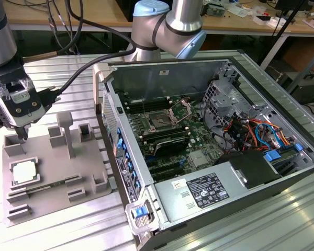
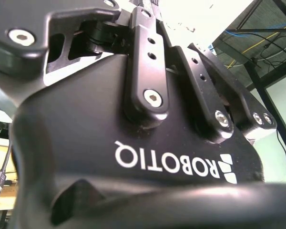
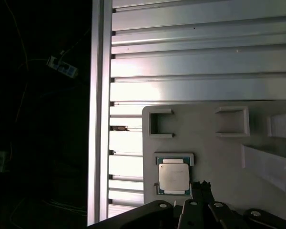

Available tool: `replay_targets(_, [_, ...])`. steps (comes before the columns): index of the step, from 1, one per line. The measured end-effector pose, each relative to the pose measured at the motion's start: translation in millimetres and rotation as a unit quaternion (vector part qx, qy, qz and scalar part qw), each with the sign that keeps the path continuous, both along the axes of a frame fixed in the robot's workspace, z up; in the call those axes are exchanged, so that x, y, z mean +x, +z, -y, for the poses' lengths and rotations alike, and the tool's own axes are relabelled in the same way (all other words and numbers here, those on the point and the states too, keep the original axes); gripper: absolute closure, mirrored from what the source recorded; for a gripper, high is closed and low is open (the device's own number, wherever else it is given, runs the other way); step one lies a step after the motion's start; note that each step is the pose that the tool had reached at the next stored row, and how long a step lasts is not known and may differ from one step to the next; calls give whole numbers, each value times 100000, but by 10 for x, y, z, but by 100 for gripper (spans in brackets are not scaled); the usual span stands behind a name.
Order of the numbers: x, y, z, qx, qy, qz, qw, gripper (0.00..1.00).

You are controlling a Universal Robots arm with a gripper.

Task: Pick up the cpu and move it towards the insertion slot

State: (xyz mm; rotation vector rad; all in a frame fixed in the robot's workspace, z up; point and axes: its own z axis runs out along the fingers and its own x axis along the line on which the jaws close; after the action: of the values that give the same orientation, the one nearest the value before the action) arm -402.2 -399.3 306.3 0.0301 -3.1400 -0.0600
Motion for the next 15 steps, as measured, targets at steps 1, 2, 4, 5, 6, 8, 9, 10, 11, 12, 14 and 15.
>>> replay_targets(1, [0,-2,0,2,-1,0,100000,89])
replay_targets(2, [0,-4,0,1,-1,2,100000,89])
replay_targets(4, [-1,-7,0,-1,-1,-3,100000,89])
replay_targets(5, [-1,-9,0,-1,0,0,100000,89])
replay_targets(6, [-1,-11,0,0,-3,3,100000,89])
replay_targets(8, [-1,-13,0,-1,-2,3,100000,89])
replay_targets(9, [-1,-14,1,0,-2,1,100000,89])
replay_targets(10, [-1,-15,0,-1,-2,1,100000,89])
replay_targets(11, [-2,-16,1,0,-3,1,100000,89])
replay_targets(12, [-2,-20,1,0,-2,1,100000,89])
replay_targets(14, [-2,-27,0,1,-2,1,100000,89])
replay_targets(15, [-2,-32,1,0,-2,2,100000,89])
